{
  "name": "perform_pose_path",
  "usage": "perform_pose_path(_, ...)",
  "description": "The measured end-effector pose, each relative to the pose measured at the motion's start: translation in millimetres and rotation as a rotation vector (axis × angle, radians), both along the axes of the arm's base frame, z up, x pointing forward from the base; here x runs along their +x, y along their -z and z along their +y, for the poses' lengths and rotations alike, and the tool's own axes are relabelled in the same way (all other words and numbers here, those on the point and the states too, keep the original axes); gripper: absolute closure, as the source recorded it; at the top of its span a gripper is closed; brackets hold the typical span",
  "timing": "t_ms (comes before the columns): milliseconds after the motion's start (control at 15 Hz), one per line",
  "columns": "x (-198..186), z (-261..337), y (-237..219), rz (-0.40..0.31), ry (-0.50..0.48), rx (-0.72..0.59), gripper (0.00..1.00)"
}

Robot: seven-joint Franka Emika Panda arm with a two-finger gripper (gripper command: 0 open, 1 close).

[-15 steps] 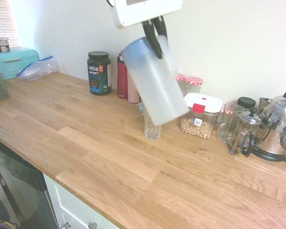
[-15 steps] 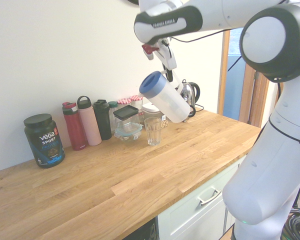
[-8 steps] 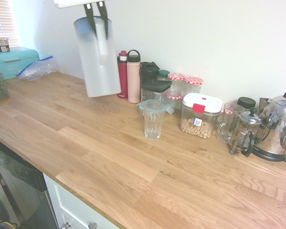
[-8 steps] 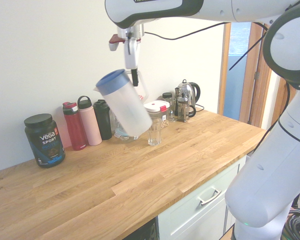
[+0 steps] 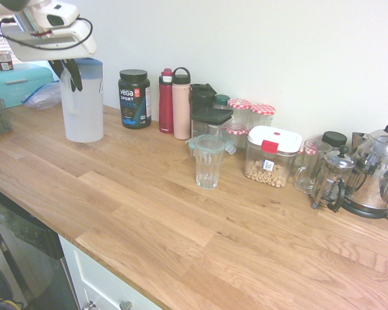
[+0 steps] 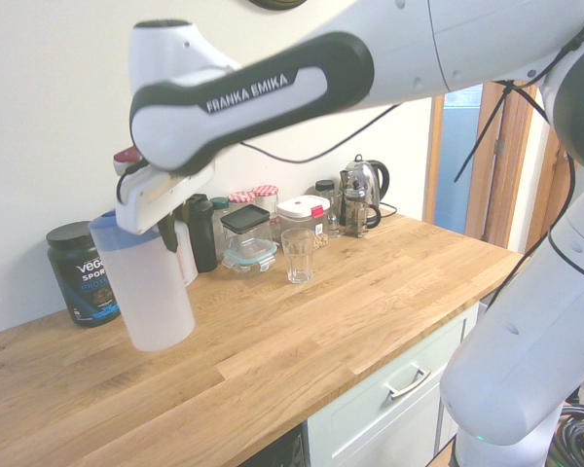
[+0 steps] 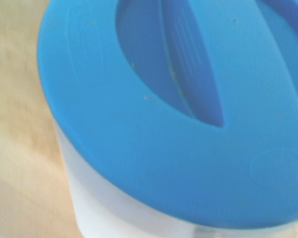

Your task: Pour me some water

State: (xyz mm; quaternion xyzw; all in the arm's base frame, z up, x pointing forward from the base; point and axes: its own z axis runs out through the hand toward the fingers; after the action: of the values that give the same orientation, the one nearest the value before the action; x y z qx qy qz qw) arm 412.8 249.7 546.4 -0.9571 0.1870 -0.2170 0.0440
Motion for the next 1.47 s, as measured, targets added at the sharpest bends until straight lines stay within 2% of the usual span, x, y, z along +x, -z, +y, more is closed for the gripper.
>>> perform_pose_path(267, -4.0, -3.8, 41.7, -0.127, 0.145, 0.024, 1.00)
perform_pose_path(533, -9.8, -7.7, 61.9, -0.227, 0.292, -0.033, 1.00)
perform_pose_path(933, -29.9, 11.9, 73.0, -0.199, 0.311, -0.091, 1.00)
perform_pose_path(1000, -31.3, 12.7, 74.5, -0.193, 0.318, -0.096, 0.00)
perform_pose_path(1467, -24.8, 1.5, 78.9, -0.161, 0.367, -0.085, 0.00)
